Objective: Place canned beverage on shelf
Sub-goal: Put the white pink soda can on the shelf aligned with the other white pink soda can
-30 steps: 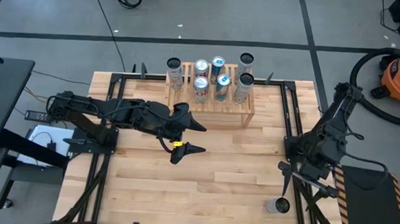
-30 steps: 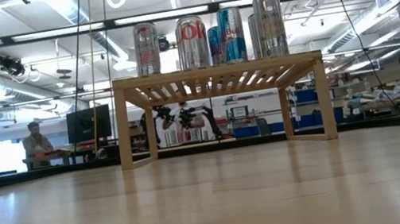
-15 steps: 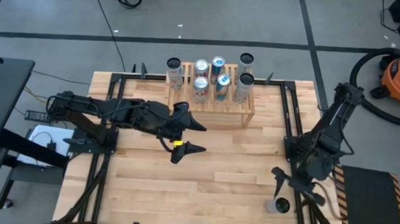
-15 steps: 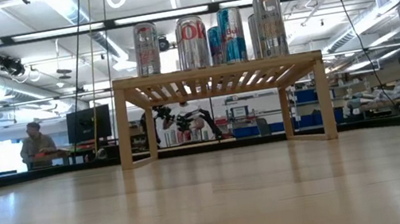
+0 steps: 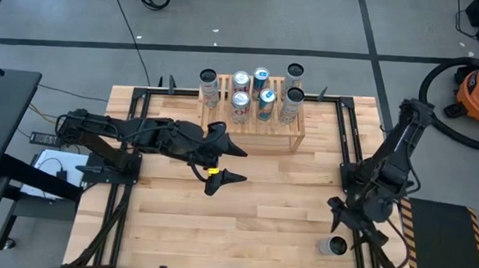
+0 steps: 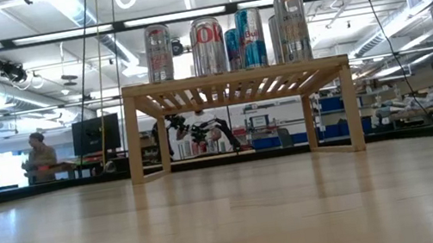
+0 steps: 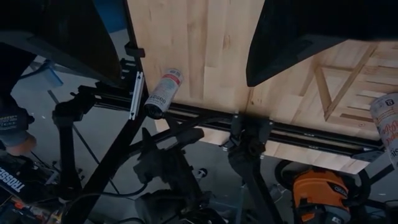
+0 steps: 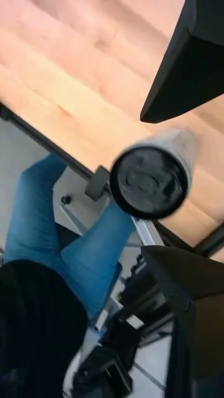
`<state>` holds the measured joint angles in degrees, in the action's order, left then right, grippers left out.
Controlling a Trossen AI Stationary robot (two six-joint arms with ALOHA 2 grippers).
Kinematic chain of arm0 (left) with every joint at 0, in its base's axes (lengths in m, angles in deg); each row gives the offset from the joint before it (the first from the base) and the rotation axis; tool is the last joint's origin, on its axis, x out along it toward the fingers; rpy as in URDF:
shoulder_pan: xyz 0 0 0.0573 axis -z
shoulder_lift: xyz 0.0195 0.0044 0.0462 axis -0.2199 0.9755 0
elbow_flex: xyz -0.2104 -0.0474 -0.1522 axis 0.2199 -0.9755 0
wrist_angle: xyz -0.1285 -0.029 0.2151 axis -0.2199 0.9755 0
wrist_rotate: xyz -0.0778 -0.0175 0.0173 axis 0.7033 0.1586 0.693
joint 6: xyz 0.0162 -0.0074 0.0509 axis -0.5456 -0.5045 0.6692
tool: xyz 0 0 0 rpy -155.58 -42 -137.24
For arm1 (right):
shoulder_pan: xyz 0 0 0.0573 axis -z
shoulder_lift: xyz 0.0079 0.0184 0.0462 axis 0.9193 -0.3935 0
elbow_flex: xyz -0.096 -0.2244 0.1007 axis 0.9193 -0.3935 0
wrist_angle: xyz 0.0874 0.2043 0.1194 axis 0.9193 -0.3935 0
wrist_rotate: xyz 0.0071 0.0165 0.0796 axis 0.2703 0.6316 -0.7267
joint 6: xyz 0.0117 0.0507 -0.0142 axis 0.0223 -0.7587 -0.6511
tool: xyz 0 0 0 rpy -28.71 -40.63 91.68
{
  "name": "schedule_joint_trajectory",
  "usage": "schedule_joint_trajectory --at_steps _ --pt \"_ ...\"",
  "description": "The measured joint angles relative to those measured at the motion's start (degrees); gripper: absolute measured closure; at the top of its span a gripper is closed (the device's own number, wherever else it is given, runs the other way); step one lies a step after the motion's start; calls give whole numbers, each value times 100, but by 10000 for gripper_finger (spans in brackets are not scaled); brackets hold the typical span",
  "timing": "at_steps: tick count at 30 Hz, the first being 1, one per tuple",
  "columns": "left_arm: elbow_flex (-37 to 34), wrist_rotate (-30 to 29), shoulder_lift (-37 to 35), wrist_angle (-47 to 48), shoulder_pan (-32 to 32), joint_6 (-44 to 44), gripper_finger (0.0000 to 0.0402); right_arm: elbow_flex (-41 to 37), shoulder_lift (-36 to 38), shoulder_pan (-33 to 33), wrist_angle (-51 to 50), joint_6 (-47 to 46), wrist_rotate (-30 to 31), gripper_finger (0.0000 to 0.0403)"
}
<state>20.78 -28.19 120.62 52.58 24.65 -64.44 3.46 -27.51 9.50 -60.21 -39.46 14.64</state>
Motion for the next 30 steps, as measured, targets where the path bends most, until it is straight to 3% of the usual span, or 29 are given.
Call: schedule_joint_trajectory --at_steps 11,21,30 --pt "-1 -60 2 -10 -155 32 56 0 -320 -472 -20 143 894 60" --pt "-2 -62 2 -11 -254 15 56 0 -718 -645 7 9 760 60" --pt "0 -59 2 -8 -251 -2 56 0 -1104 -653 62 22 1021 60"
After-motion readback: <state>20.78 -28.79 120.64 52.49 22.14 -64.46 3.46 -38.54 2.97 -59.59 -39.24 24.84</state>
